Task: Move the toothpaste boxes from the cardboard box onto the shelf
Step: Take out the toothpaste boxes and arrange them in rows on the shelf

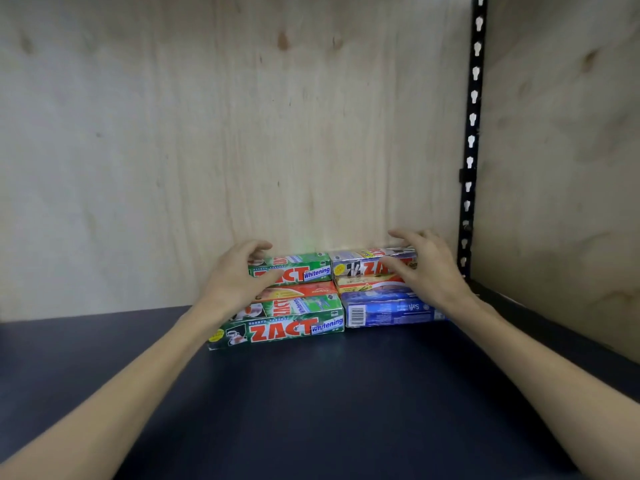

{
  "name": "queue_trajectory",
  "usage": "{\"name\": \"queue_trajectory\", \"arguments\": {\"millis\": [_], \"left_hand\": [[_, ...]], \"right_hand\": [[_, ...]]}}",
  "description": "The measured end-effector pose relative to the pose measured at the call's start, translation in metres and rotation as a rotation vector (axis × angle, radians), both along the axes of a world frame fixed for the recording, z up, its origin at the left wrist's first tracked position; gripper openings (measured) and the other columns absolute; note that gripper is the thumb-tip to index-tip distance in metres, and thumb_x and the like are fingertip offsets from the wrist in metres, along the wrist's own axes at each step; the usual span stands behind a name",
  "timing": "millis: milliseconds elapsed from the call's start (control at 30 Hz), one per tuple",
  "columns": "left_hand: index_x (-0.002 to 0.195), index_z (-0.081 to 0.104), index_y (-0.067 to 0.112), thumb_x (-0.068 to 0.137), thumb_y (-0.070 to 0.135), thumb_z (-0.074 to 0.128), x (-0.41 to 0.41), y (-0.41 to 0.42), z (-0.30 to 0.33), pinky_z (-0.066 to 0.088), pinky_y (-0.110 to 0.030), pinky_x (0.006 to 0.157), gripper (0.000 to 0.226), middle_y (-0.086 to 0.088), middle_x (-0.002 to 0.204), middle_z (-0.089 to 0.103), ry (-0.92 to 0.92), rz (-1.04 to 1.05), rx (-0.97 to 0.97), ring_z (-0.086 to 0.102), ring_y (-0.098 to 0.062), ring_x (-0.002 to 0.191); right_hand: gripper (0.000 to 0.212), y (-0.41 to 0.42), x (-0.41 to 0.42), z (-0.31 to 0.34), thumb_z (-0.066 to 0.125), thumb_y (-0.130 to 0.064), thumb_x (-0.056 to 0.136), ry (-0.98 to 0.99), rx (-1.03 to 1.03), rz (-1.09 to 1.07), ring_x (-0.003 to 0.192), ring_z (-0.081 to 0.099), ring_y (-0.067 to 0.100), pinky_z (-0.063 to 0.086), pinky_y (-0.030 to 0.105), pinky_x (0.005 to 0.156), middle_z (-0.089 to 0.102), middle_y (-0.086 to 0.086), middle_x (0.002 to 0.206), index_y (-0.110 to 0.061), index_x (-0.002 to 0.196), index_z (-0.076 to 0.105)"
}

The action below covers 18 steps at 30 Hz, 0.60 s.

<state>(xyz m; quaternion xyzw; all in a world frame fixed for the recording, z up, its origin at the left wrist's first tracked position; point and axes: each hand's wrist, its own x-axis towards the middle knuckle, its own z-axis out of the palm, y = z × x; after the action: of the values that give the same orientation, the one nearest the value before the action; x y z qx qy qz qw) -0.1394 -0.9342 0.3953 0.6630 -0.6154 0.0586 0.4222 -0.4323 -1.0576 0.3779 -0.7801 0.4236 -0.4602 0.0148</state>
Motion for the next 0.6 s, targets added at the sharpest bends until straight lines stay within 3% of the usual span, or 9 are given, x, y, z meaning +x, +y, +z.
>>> {"name": "queue_trajectory", "arguments": {"millis": [200, 367, 533, 600], "left_hand": [[0.137, 0.053, 0.025, 0.086, 0.044, 0.076, -0.018, 0.032, 0.001, 0.049, -0.03, 0.097, 0.059, 0.008, 0.126, 0.061, 0.07, -0.013, -0.119, 0.057, -0.007, 0.115], [0.137, 0.05, 0.029, 0.086, 0.044, 0.074, -0.044, 0.077, -0.019, 0.042, -0.038, 0.107, 0.058, 0.011, 0.128, 0.055, 0.015, -0.014, -0.2, 0.047, -0.009, 0.121], [0.134, 0.05, 0.029, 0.083, 0.048, 0.073, -0.074, 0.139, -0.036, 0.044, -0.043, 0.105, 0.059, 0.014, 0.125, 0.054, 0.025, -0.054, -0.173, 0.048, -0.008, 0.121], [0.133, 0.051, 0.03, 0.085, 0.046, 0.072, -0.084, 0.168, -0.04, 0.047, -0.042, 0.101, 0.055, 0.015, 0.122, 0.056, 0.025, -0.063, -0.185, 0.051, -0.008, 0.117]], "right_hand": [[0.058, 0.048, 0.013, -0.008, 0.064, -0.057, 0.091, -0.038, -0.067, 0.027, 0.121, 0.044, 0.016, 0.033, 0.034, 0.1, 0.058, -0.005, 0.124, -0.031, 0.14, 0.051], [0.06, 0.106, 0.019, -0.023, 0.067, -0.055, 0.09, -0.069, -0.072, 0.109, 0.119, 0.046, 0.018, 0.038, 0.035, 0.101, 0.058, -0.004, 0.123, -0.026, 0.14, 0.05], [0.059, 0.178, 0.016, -0.027, 0.066, -0.05, 0.092, 0.033, -0.15, 0.136, 0.115, 0.047, 0.015, 0.041, 0.036, 0.098, 0.056, -0.008, 0.124, -0.026, 0.142, 0.048], [0.058, 0.21, 0.014, -0.031, 0.067, -0.048, 0.092, -0.039, -0.099, 0.185, 0.113, 0.047, 0.013, 0.041, 0.034, 0.099, 0.055, -0.01, 0.12, -0.026, 0.142, 0.048]]}}
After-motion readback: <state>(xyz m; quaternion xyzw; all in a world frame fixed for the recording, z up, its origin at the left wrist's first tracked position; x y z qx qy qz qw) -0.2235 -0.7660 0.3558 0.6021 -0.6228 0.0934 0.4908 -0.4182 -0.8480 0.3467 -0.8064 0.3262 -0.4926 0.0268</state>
